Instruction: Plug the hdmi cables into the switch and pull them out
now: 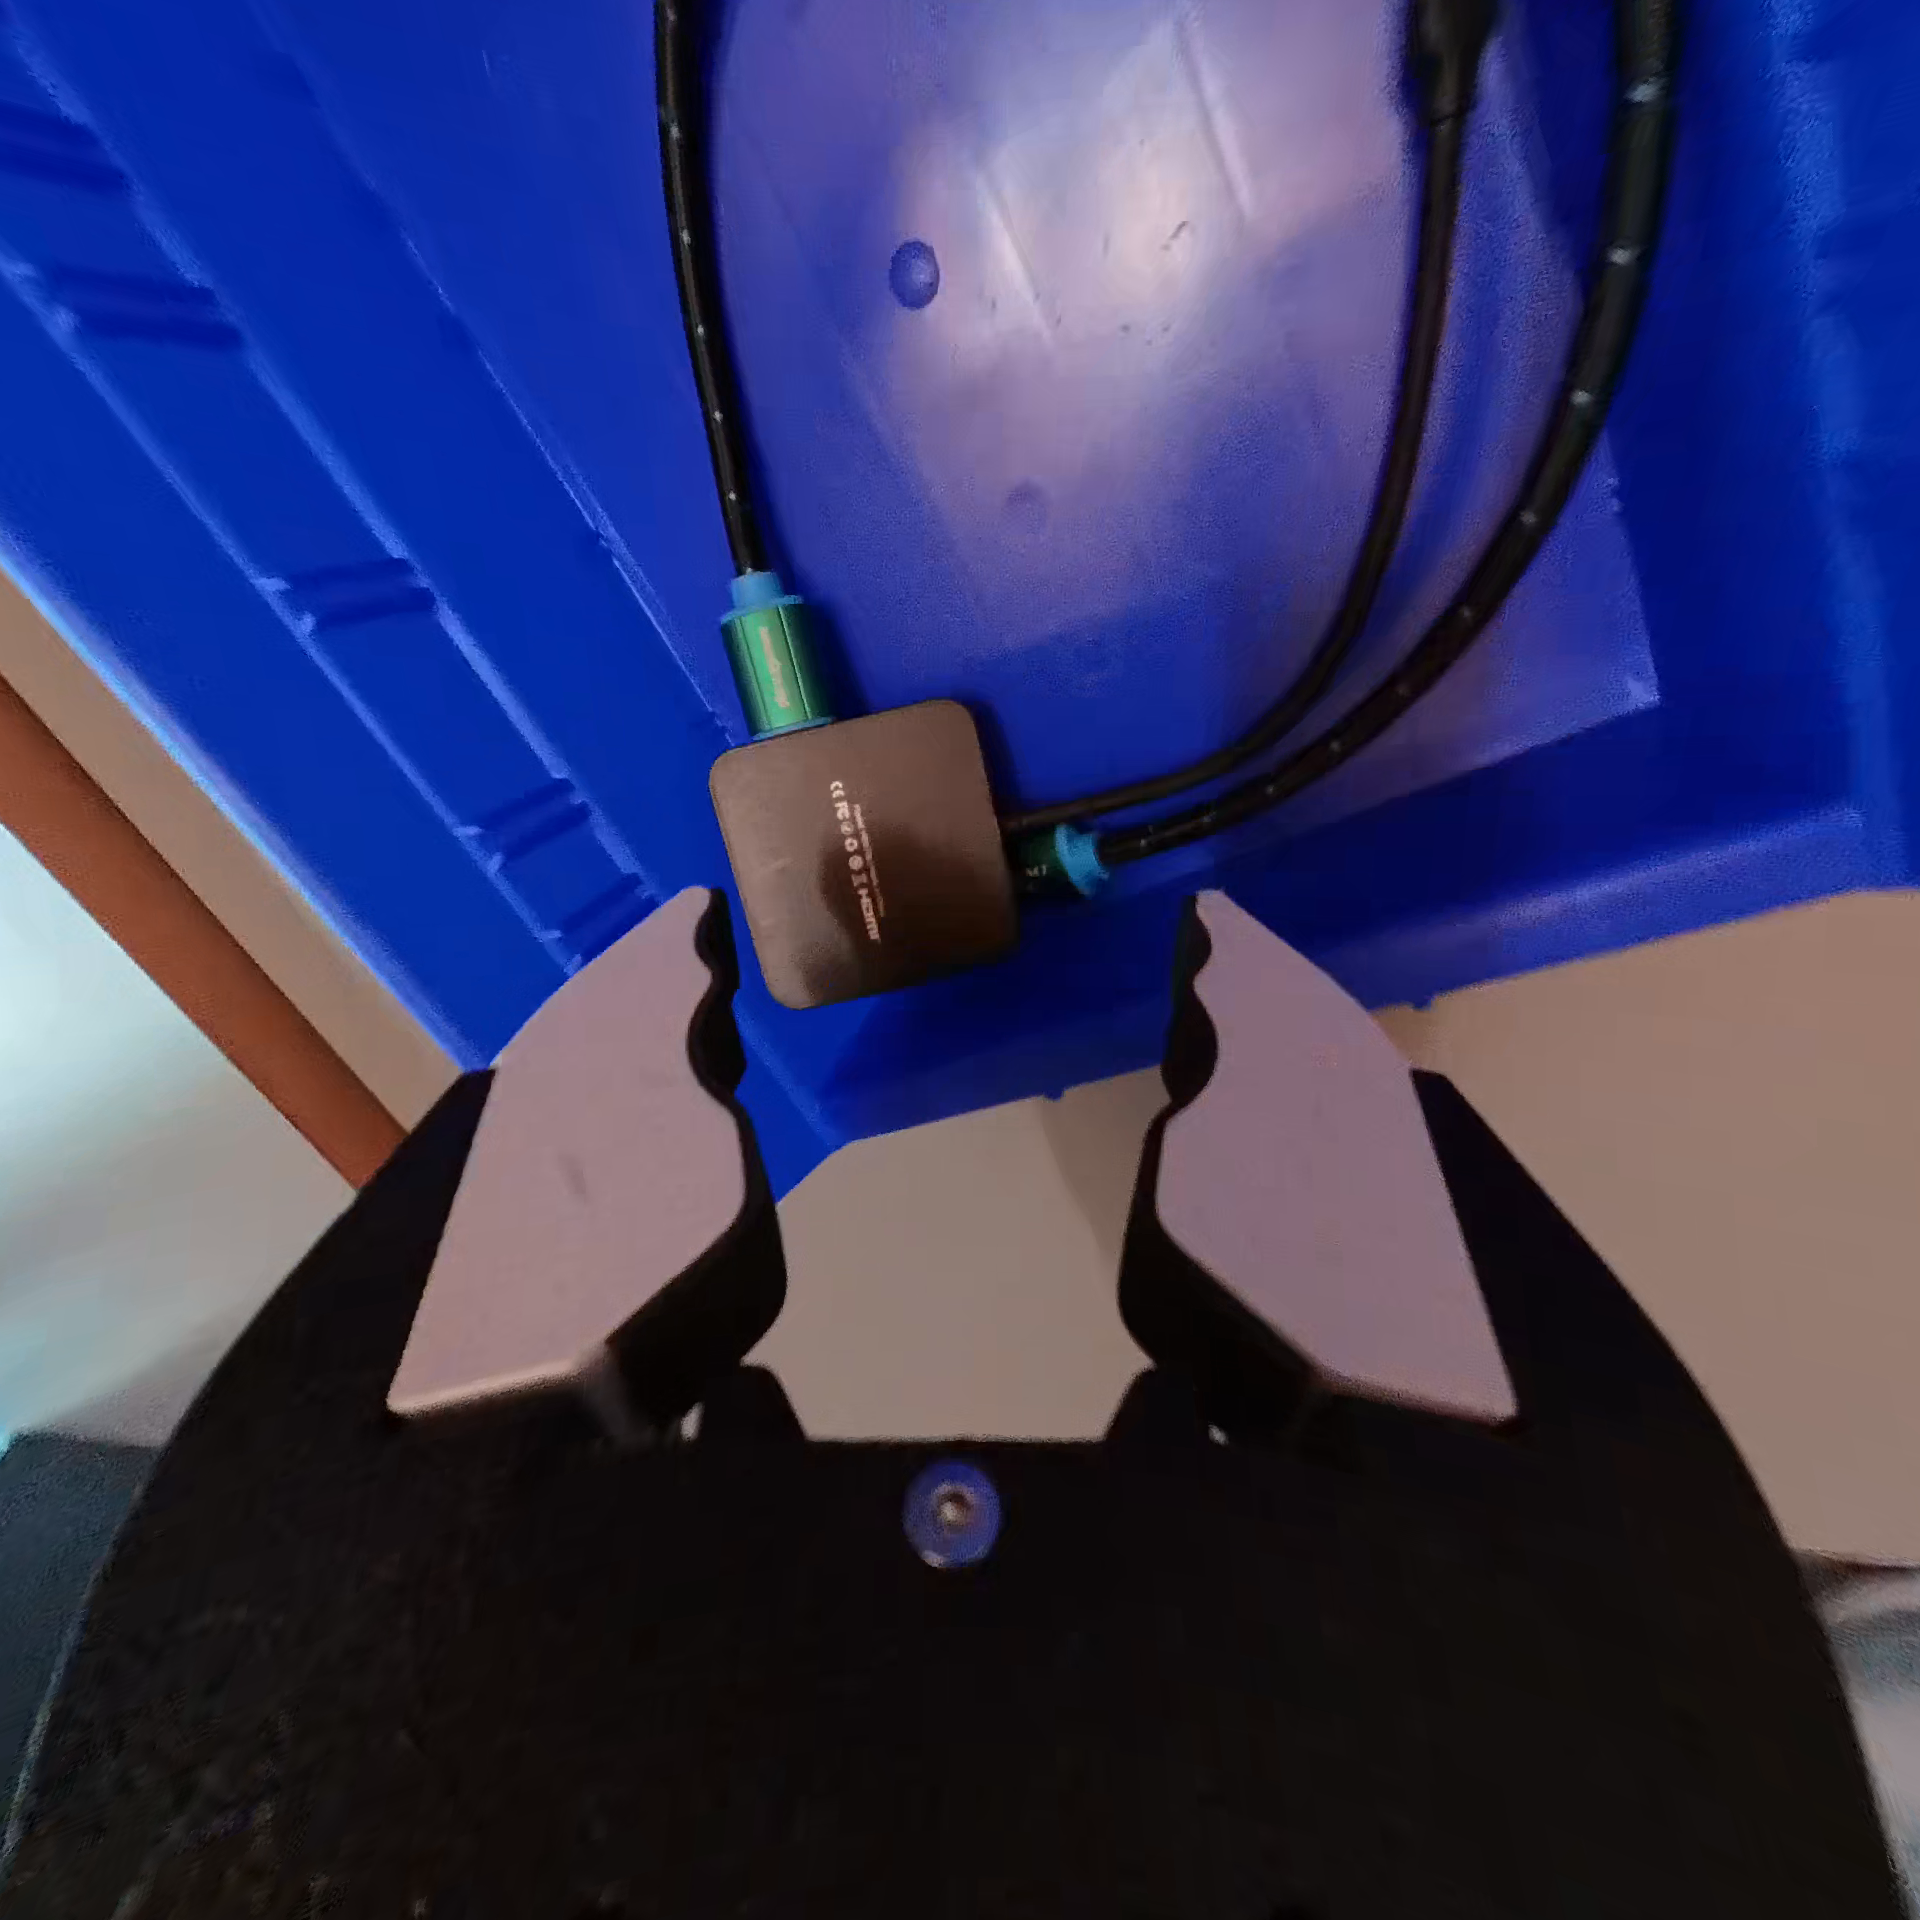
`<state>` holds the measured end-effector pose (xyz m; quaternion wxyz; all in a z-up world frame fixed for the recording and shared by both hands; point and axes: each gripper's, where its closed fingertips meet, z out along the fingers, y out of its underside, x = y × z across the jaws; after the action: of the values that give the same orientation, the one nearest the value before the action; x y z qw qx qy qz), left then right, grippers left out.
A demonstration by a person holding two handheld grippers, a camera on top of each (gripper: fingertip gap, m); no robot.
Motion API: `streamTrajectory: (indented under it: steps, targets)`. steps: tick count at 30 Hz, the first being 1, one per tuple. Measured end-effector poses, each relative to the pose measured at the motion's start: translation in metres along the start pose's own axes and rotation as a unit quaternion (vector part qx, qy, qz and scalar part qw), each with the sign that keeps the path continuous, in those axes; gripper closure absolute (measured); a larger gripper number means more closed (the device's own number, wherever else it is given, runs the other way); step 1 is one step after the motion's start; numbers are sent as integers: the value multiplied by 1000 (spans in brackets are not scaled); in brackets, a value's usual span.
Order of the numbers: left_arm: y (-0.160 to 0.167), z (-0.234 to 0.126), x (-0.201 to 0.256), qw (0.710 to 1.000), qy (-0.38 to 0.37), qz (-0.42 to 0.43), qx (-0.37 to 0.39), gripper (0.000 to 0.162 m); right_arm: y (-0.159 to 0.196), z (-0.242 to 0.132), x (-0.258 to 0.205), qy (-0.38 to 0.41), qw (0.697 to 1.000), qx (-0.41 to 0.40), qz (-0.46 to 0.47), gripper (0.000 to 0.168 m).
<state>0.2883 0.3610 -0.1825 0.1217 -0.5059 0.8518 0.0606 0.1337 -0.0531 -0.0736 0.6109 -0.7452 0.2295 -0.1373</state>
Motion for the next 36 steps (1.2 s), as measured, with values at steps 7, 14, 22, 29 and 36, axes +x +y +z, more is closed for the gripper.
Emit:
streamTrajectory:
  steps: [7,14,22,29,36]
  targets:
    - [10,30,-16,991,-43,-44,-119,82,0,-16,8,11,1000,10,2,80]
    - [15,43,-16,987,-23,-46,-155,83,-2,-20,11,-8,999,31,19,81]
    - [25,43,-24,979,-29,-22,-199,96,7,-22,17,7,1000,8,-3,79]
    - [29,43,-26,971,-54,19,-231,95,8,-18,15,0,1000,8,-2,80]
    - [24,40,-29,982,-69,57,-165,97,8,-21,21,12,1000,12,0,81]
